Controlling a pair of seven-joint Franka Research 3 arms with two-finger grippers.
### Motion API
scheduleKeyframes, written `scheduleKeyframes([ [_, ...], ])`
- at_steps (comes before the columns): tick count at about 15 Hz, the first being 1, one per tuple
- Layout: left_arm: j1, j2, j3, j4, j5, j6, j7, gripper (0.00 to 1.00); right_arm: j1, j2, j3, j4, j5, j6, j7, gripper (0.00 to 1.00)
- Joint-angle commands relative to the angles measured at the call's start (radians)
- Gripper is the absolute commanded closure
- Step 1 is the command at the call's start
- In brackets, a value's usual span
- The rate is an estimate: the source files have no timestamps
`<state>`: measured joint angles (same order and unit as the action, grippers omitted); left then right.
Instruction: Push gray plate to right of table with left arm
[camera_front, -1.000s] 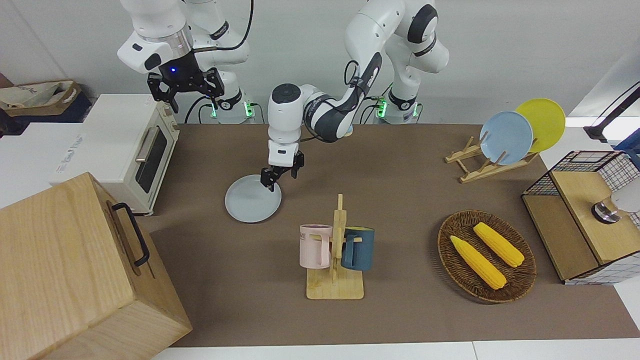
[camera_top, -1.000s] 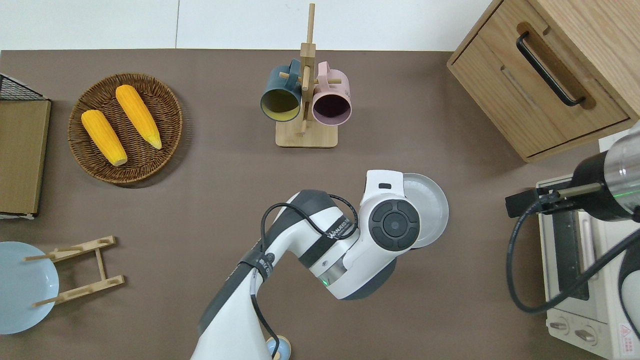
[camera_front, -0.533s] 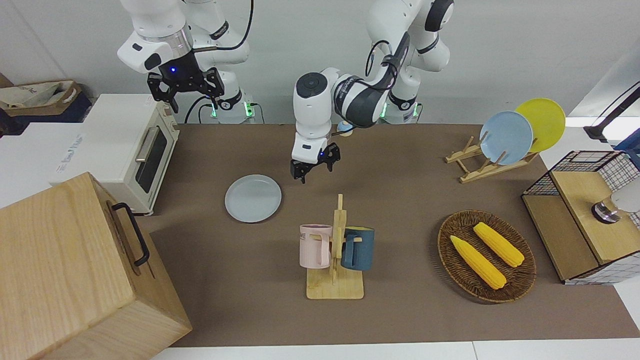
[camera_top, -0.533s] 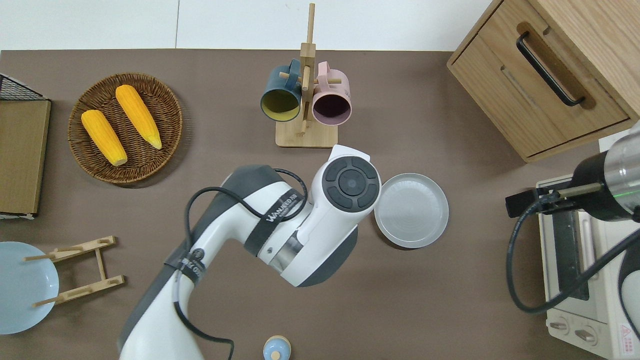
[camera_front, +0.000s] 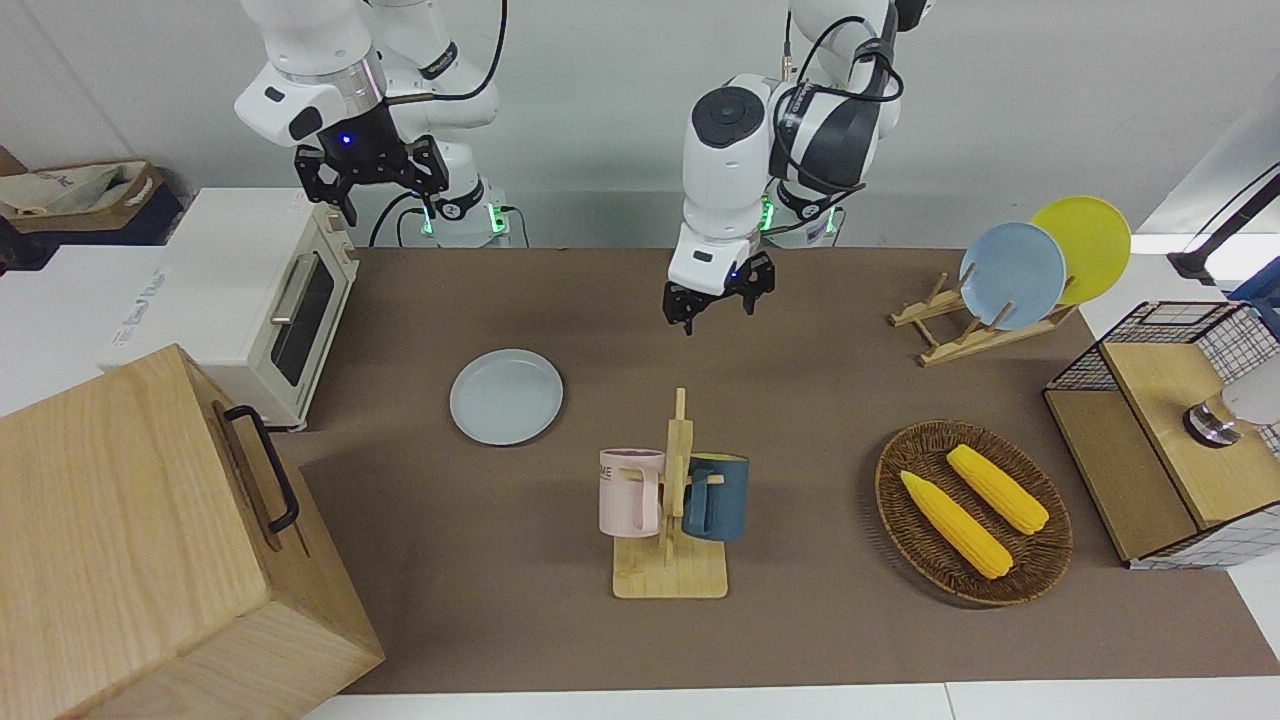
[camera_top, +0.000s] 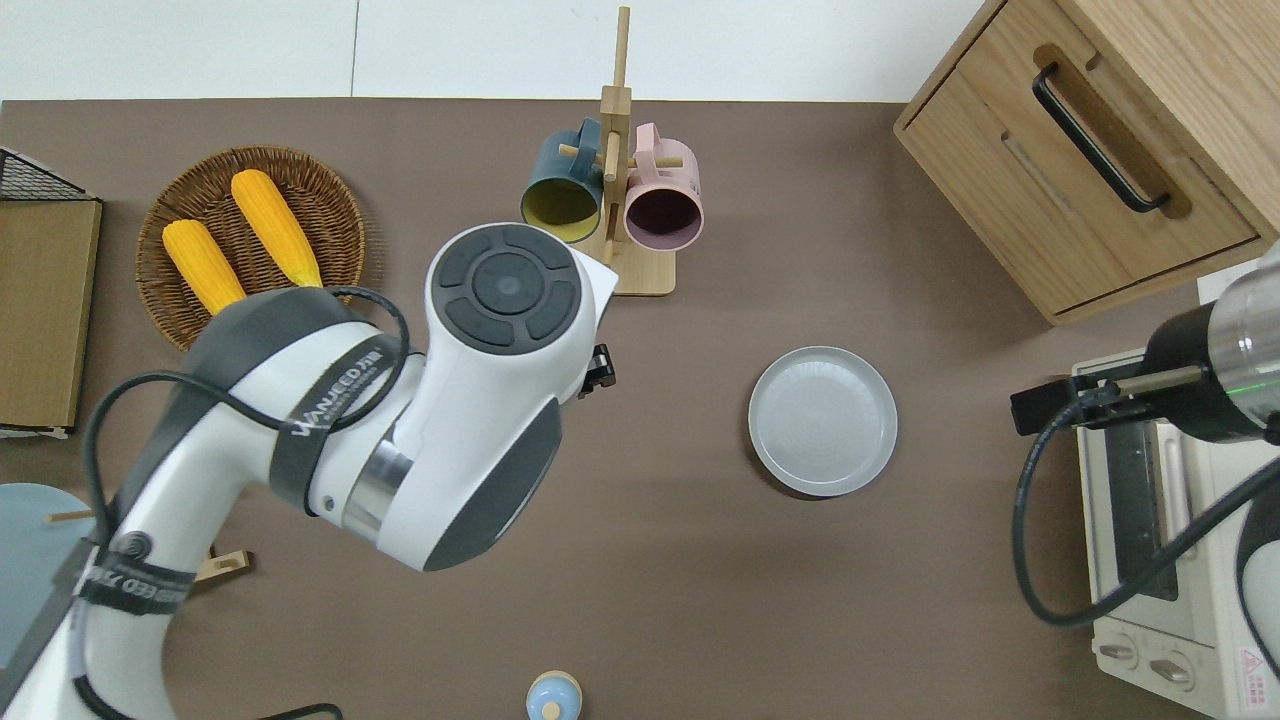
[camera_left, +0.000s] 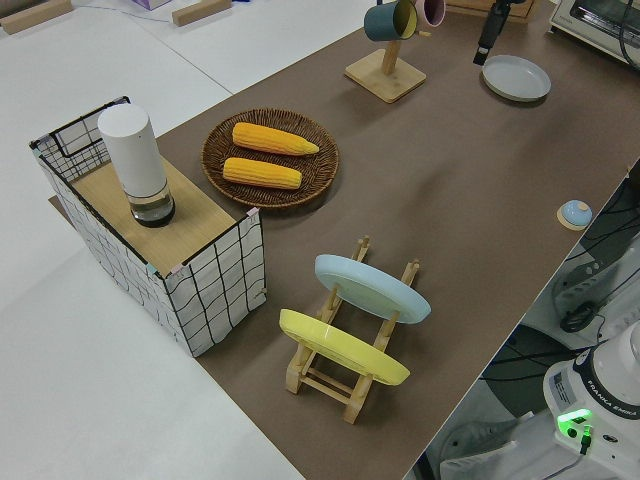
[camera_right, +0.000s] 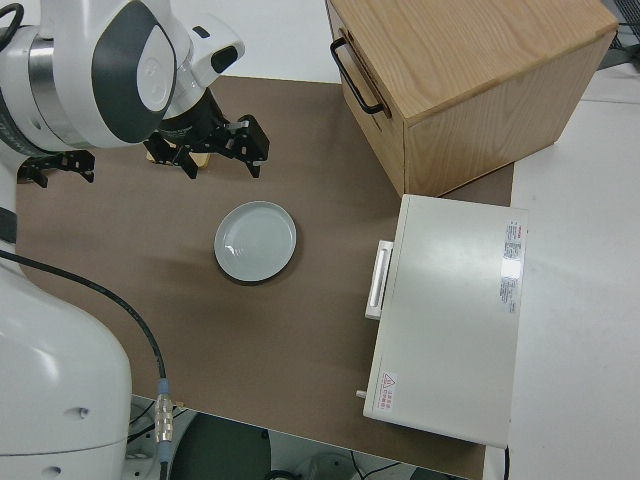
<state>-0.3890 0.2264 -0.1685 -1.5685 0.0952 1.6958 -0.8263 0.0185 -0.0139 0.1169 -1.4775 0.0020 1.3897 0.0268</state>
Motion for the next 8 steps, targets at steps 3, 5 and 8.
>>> scheduleKeyframes([
  [3, 0.134, -0.093, -0.008, -0.061, -0.002, -0.081, 0.24, 0.0, -0.02, -0.003, 0.013, 0.008, 0.004, -0.015, 0.002, 0.017],
  [5, 0.179, -0.13, -0.009, -0.08, -0.005, -0.087, 0.306, 0.0, -0.02, -0.003, 0.013, 0.008, 0.004, -0.015, 0.002, 0.017],
  [8, 0.271, -0.196, -0.008, -0.122, -0.04, -0.087, 0.441, 0.0, -0.02, -0.003, 0.013, 0.008, 0.004, -0.017, 0.002, 0.017],
])
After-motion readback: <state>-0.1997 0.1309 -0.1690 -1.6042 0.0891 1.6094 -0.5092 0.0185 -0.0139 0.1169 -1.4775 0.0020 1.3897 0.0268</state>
